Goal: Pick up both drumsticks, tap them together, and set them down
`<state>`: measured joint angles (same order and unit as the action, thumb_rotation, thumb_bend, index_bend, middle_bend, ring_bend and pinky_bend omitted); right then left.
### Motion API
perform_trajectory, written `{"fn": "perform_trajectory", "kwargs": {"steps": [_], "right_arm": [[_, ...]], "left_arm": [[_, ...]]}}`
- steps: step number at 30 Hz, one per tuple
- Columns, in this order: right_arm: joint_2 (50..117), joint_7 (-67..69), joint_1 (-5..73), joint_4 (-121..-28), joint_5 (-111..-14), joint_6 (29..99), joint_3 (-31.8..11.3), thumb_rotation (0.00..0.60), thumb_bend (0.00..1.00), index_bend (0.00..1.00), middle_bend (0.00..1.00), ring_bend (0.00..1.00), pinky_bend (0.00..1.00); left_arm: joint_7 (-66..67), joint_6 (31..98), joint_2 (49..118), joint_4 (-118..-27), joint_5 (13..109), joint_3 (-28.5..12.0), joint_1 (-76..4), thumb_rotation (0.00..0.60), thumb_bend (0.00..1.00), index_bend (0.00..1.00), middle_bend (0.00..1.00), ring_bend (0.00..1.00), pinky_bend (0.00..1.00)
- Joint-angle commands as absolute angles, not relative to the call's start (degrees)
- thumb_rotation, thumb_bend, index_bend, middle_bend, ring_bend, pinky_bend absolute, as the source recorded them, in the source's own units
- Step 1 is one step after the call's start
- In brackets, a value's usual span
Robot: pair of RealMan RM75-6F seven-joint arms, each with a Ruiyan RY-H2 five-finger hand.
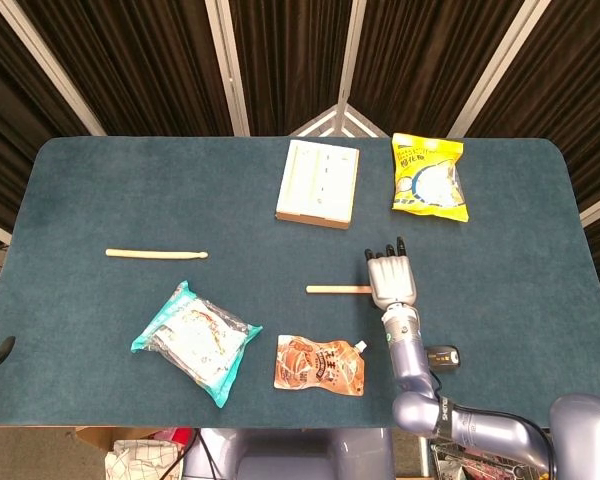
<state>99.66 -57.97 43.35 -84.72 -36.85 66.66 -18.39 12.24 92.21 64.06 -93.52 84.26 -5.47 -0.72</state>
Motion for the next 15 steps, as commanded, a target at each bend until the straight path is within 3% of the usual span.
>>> {"fn": "perform_trajectory", "kwargs": {"steps": [1,15], "right_arm": [[100.7,-56.9,43.9,-82.7,-36.4,65.7,-17.6,0.600,0.24,0.26,0.41,0.20,0.00],[102.2,-53.9,44.8,-78.1,-37.3,65.1,-15.6,0.600,0.27,0.45,0.44,0.22,0.00]], "left_arm": [[12.8,91.8,64.2,-93.5,84.0,-5.5,-0.9,0.600,0.34,0.03,0.00,0.00,0.00],[14.5,90.4,64.9,-93.5,83.3,-5.5,-1.9,0.600,0.34,0.03,0.00,0.00,0.00]]}}
